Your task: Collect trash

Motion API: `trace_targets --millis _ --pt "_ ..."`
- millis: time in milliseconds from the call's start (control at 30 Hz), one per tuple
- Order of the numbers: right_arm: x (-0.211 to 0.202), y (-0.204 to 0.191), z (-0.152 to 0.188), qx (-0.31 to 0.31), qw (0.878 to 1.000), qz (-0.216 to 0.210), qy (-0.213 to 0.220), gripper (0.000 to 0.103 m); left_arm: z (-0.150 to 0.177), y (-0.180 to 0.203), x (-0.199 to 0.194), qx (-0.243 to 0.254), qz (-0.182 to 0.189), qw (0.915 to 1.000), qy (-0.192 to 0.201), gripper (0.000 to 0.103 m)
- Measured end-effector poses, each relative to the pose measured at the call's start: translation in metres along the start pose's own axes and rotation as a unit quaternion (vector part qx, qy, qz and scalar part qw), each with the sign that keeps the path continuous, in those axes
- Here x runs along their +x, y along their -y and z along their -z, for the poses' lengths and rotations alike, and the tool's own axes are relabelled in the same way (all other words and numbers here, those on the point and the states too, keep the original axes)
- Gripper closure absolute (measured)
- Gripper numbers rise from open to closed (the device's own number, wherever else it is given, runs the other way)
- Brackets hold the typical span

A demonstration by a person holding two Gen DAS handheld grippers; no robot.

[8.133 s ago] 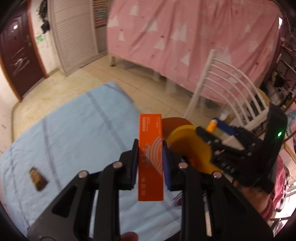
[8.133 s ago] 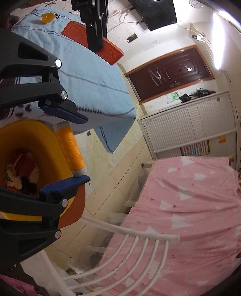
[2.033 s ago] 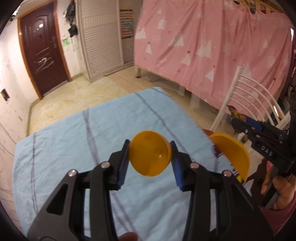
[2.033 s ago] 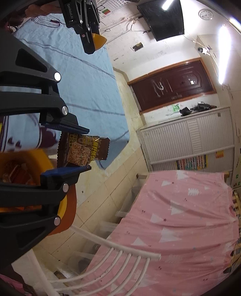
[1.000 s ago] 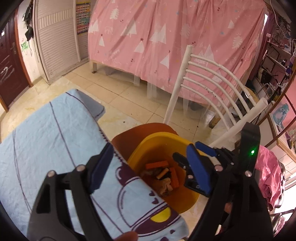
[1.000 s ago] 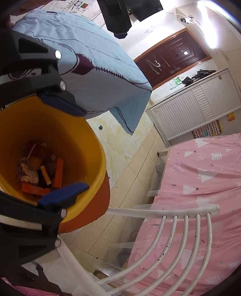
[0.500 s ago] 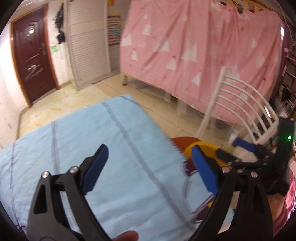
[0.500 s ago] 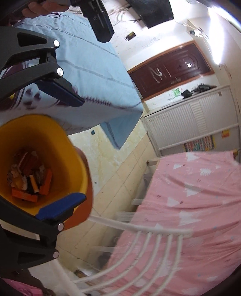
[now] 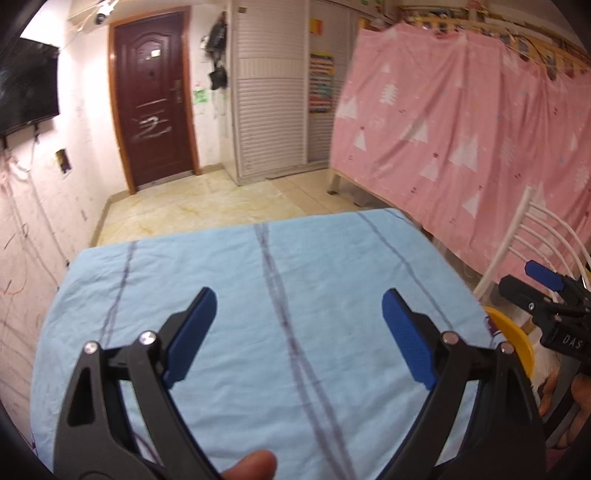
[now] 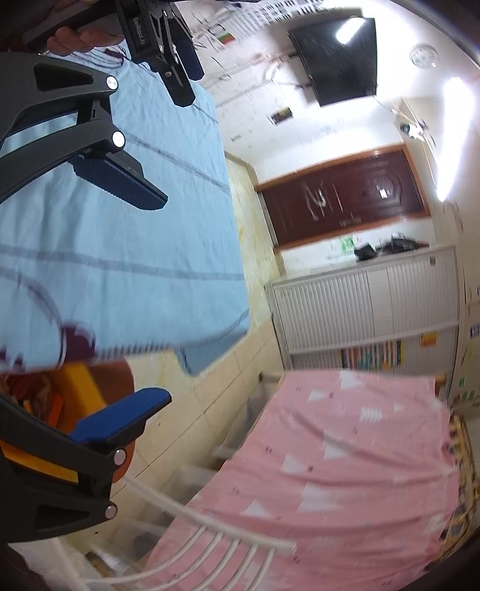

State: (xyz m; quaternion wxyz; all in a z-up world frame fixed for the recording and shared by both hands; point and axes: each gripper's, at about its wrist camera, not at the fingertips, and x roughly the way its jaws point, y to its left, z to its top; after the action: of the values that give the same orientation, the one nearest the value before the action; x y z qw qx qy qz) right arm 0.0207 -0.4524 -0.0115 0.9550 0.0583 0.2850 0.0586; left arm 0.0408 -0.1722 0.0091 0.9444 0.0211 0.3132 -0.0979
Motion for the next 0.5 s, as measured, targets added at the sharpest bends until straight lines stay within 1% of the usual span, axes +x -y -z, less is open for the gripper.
trace_targets --millis 133,267,500 --pt "0.009 -0.031 -0.007 -0.016 1.000 -0.024 0.001 0.012 0.005 -0.028 -0.005 -0.023 -0.023 0.9995 0.002 0.016" --pt "0.016 -0.060 -0.012 -0.028 0.998 -0.054 0.003 0.010 0.010 -0.051 -0.009 -0.036 -0.043 0.9984 0.004 0.016" --pt "0.030 -0.111 -0.006 -0.048 0.993 -0.106 -0.005 0.009 0.028 -0.092 -0.016 -0.059 -0.073 0.9956 -0.002 0.016"
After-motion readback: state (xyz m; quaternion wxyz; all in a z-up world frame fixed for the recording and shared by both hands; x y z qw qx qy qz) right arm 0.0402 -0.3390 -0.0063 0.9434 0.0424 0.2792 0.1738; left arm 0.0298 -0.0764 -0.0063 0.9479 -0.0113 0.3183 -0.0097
